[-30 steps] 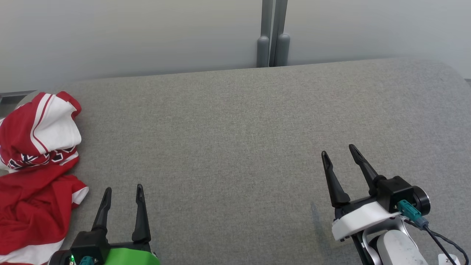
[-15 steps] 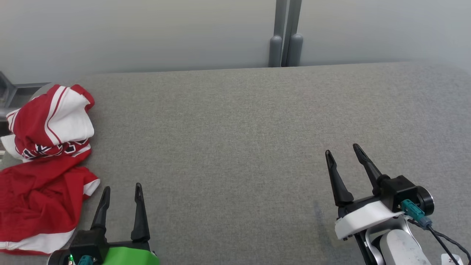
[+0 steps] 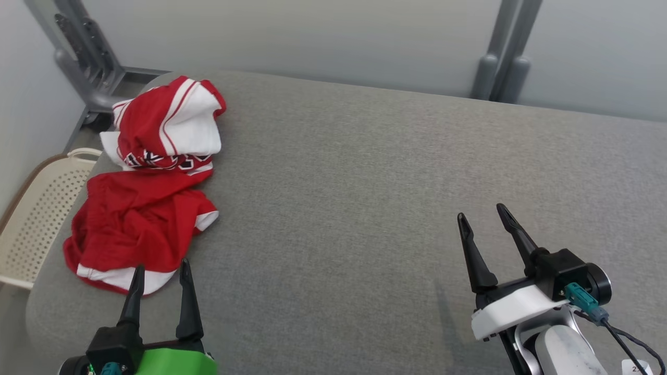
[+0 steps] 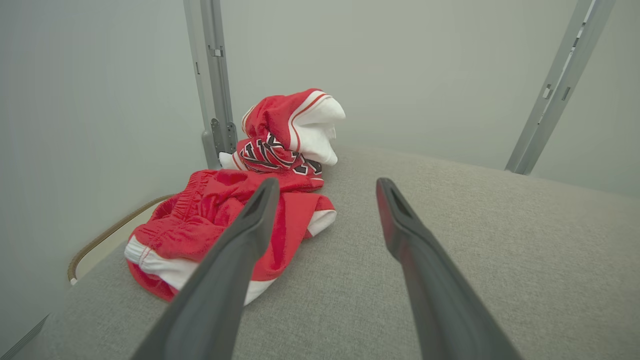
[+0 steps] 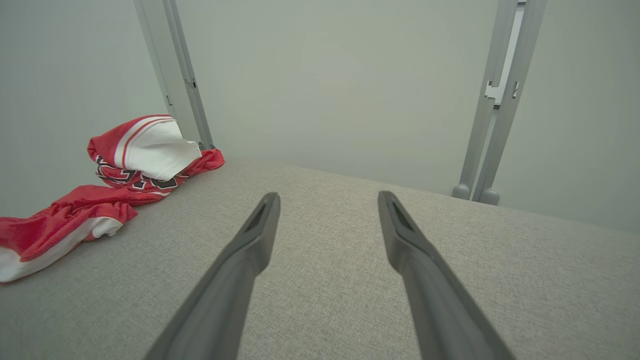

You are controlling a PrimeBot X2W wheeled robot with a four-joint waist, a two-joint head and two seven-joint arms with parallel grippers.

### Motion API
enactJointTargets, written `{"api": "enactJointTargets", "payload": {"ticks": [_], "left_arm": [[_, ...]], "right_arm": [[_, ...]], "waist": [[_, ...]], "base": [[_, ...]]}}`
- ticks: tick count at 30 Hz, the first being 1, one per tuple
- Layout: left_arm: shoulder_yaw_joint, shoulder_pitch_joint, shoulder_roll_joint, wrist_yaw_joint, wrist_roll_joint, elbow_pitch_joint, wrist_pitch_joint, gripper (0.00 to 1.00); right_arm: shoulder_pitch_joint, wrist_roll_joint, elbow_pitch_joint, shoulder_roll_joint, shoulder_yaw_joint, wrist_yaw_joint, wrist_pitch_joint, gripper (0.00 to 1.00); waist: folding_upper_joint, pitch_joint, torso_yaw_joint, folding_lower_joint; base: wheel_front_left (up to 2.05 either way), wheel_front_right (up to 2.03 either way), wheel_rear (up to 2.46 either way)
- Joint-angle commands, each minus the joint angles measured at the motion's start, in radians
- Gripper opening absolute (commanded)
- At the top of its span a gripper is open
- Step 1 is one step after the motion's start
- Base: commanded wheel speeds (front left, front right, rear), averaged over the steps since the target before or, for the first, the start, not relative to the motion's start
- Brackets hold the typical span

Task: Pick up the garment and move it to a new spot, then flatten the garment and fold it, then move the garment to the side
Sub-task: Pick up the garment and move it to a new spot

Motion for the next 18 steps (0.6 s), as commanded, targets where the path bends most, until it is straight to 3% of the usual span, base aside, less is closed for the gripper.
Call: {"api": "enactJointTargets", "payload": {"ticks": [1,8,18], "left_arm": [[0.006,0.014,0.001,0.003,-0.006,-0.003,-0.001,1.0],[0.01,0.035,0.001,0.016,-0.02,-0.018,-0.001,1.0],[0.009,0.029,0.001,0.024,-0.039,-0.021,-0.001,1.0]], "right_arm": [[0.0,0.006,0.003,-0.003,0.003,0.0,-0.003,1.0],[-0.003,0.008,0.01,-0.004,0.026,0.0,-0.003,1.0],[-0.014,-0.003,0.019,-0.004,0.037,0.0,-0.003,1.0]], "waist": [[0.0,0.009,0.123,0.0],[0.0,0.013,0.184,0.0],[0.0,0.024,0.171,0.0]], "base": [[0.0,0.0,0.0],[0.0,0.0,0.0],[0.0,0.0,0.0]]}}
